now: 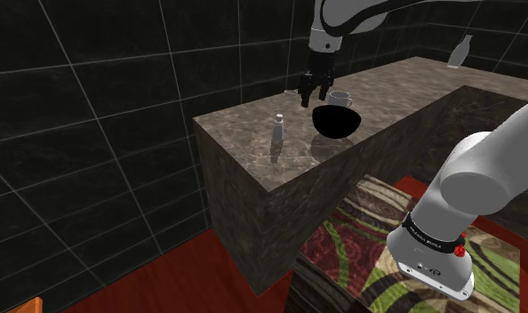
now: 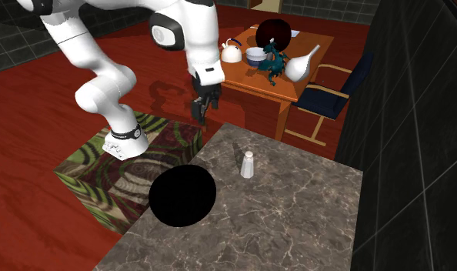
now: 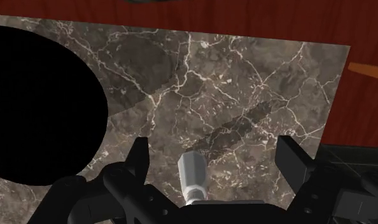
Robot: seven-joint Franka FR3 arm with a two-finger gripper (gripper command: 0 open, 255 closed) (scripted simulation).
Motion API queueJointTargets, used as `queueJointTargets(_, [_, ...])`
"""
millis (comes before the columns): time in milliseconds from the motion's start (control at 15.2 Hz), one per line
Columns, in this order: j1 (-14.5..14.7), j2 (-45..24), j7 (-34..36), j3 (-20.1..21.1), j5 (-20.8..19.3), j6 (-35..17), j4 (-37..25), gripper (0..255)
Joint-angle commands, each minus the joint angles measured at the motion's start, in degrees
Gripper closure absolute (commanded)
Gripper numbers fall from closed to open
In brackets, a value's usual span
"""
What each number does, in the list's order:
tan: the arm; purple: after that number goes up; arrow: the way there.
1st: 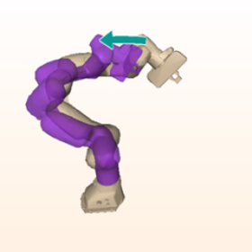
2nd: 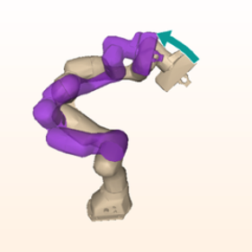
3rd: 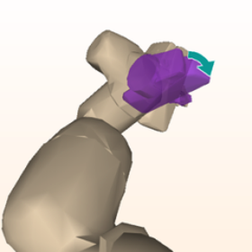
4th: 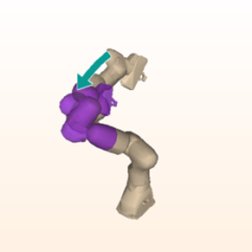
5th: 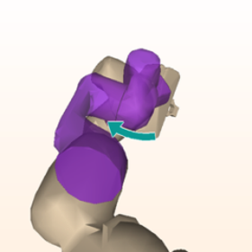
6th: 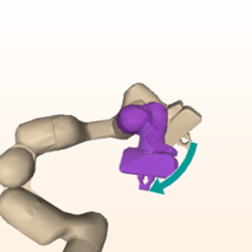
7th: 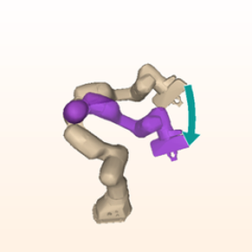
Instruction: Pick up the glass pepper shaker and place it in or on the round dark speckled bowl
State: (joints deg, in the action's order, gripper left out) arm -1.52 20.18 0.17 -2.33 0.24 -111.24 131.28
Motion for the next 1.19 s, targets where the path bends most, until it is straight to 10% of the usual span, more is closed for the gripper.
queueJointTargets(0, [-0.08, -4.55, -1.13, -0.75, 0.67, -2.48, -2.26, 0])
queueJointTargets(726, [-0.71, -28.91, -6.59, -2.28, 6.82, -9.61, -19.7, 0])
queueJointTargets(1122, [-0.59, -30.9, -6.89, -2.02, 7.29, -13.77, -17.53, 0])
